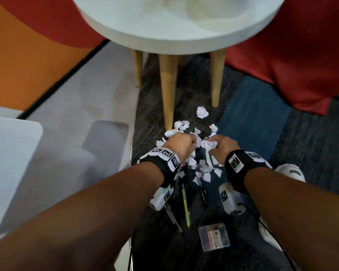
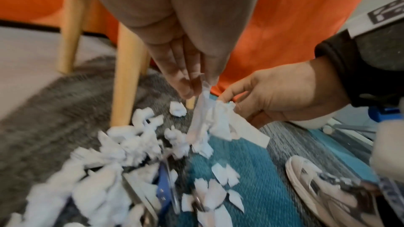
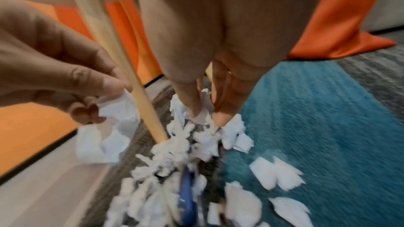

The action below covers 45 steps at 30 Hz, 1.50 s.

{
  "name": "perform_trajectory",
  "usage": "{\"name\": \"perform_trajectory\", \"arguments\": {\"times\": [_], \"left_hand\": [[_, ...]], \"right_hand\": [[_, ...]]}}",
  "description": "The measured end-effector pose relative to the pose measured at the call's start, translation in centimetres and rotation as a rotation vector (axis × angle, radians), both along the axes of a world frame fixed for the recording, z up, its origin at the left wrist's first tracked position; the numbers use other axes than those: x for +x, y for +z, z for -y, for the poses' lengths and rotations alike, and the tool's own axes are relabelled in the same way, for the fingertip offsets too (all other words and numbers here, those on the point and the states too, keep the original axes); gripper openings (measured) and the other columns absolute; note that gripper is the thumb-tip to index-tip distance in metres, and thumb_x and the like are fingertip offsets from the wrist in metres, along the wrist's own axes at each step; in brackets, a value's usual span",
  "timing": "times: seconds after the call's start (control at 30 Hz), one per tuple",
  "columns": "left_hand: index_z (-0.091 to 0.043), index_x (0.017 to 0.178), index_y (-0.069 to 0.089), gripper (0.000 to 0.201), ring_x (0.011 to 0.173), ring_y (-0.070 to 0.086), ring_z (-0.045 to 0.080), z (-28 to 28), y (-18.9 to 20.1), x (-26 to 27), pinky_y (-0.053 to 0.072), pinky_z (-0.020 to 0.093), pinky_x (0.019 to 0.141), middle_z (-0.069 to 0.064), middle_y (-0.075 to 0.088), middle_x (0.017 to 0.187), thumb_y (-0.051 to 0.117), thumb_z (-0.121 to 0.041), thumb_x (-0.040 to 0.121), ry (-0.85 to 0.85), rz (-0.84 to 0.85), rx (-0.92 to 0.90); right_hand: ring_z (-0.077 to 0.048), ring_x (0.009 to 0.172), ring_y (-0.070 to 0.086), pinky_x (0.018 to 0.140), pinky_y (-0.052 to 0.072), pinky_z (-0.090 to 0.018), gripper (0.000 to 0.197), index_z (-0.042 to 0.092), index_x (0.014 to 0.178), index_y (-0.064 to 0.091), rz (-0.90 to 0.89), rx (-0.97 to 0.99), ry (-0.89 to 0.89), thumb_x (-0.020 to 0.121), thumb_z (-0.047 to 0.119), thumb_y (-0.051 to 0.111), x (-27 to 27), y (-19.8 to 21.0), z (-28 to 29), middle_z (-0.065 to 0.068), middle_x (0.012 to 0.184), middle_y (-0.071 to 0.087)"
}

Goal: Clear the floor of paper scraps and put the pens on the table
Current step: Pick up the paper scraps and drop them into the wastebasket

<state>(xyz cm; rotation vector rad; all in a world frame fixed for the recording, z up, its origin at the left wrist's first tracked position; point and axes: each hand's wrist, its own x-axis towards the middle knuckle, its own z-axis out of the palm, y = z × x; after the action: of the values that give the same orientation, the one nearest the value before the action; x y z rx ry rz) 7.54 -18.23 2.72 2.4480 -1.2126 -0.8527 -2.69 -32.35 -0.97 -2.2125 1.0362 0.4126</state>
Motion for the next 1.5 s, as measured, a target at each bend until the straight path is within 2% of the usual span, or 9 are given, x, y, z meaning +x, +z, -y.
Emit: {"name": "perform_trajectory", "arguments": {"times": [0.13, 0.33, 0.47, 0.6, 0.8, 0.87, 1.07, 1.33, 1.5], "left_hand": [[-0.019, 0.108, 0.065, 0.020, 0.099, 0.064, 0.030, -5.7, 6.3, 2.1, 0.051, 0.034, 0.083, 0.011, 0.069, 0.106, 0.055, -0.028, 0.094, 0.148, 0.088, -0.064], [-0.020, 0.096, 0.068, 0.012, 0.093, 0.064, 0.025, -16.2, 15.9, 5.6, 0.051, 0.032, 0.078, 0.004, 0.072, 0.096, 0.060, -0.020, 0.087, 0.376, 0.311, -0.191], [-0.022, 0.091, 0.068, 0.010, 0.087, 0.064, 0.020, -23.5, 20.4, 8.0, 0.051, 0.028, 0.074, 0.000, 0.070, 0.090, 0.062, -0.019, 0.084, 0.578, 0.373, -0.227], [-0.019, 0.088, 0.067, 0.009, 0.082, 0.062, 0.019, -29.4, 21.7, 9.2, 0.046, 0.026, 0.067, -0.001, 0.068, 0.084, 0.060, -0.015, 0.084, 0.686, 0.388, -0.195], [-0.017, 0.093, 0.065, 0.011, 0.088, 0.062, 0.024, -34.9, 19.9, 9.5, 0.048, 0.028, 0.071, 0.004, 0.068, 0.094, 0.060, -0.013, 0.084, 0.779, 0.368, -0.068], [-0.017, 0.092, 0.065, 0.010, 0.092, 0.062, 0.024, -36.2, 19.2, 9.5, 0.049, 0.029, 0.074, 0.003, 0.068, 0.097, 0.061, -0.014, 0.084, 0.800, 0.358, -0.023], [-0.018, 0.106, 0.067, 0.026, 0.096, 0.063, 0.020, -38.2, 17.5, 9.5, 0.043, 0.023, 0.071, 0.001, 0.064, 0.109, 0.074, -0.024, 0.082, 0.741, 0.188, 0.236], [-0.022, 0.103, 0.064, 0.019, 0.095, 0.062, 0.019, -33.7, 19.3, 9.6, 0.045, 0.027, 0.072, 0.001, 0.064, 0.109, 0.068, -0.027, 0.086, 0.660, 0.301, 0.113], [-0.025, 0.095, 0.065, 0.010, 0.091, 0.062, 0.021, -25.1, 19.9, 7.4, 0.049, 0.029, 0.076, 0.001, 0.069, 0.097, 0.062, -0.023, 0.086, 0.478, 0.339, -0.070]], "right_hand": [[-0.022, 0.077, 0.060, 0.076, 0.048, -0.027, 0.022, 0.025, 0.098, 0.063, 0.138, 0.055, 0.060, 0.081, 0.013, 0.071, 4.4, 5.2, -4.9, -0.005, 0.084, 0.063], [-0.022, 0.077, 0.063, 0.071, 0.049, -0.026, 0.028, 0.031, 0.099, 0.067, 0.373, 0.023, 0.233, 0.078, 0.013, 0.070, 10.7, 14.5, -14.0, -0.002, 0.082, 0.068], [-0.017, 0.080, 0.065, 0.082, 0.052, -0.030, 0.030, 0.027, 0.099, 0.069, 0.536, 0.065, 0.343, 0.075, 0.011, 0.071, 14.0, 19.0, -20.8, 0.002, 0.085, 0.070], [-0.024, 0.080, 0.066, 0.080, 0.054, -0.037, 0.029, 0.024, 0.101, 0.066, 0.592, 0.134, 0.446, 0.075, 0.011, 0.070, 16.4, 20.9, -27.3, -0.003, 0.088, 0.071], [-0.022, 0.068, 0.061, 0.059, 0.043, -0.023, 0.027, 0.029, 0.096, 0.061, 0.545, 0.155, 0.524, 0.078, 0.010, 0.068, 18.4, 19.9, -33.5, 0.003, 0.078, 0.060], [-0.022, 0.071, 0.060, 0.061, 0.045, -0.024, 0.027, 0.027, 0.101, 0.062, 0.509, 0.138, 0.528, 0.079, 0.012, 0.068, 18.8, 19.2, -34.9, 0.000, 0.083, 0.061], [-0.022, 0.108, 0.061, 0.094, 0.051, -0.031, 0.051, 0.030, 0.126, 0.058, 0.280, -0.042, 0.693, 0.080, 0.013, 0.071, 18.8, 18.1, -36.1, -0.001, 0.124, 0.059], [-0.019, 0.088, 0.059, 0.075, 0.045, -0.024, 0.026, 0.029, 0.109, 0.065, 0.422, -0.039, 0.538, 0.085, 0.018, 0.064, 17.4, 18.0, -32.6, -0.001, 0.113, 0.062], [-0.023, 0.099, 0.060, 0.085, 0.048, -0.028, 0.018, 0.026, 0.101, 0.065, 0.396, -0.038, 0.410, 0.085, 0.019, 0.061, 13.2, 17.0, -25.7, 0.000, 0.108, 0.065]]}}
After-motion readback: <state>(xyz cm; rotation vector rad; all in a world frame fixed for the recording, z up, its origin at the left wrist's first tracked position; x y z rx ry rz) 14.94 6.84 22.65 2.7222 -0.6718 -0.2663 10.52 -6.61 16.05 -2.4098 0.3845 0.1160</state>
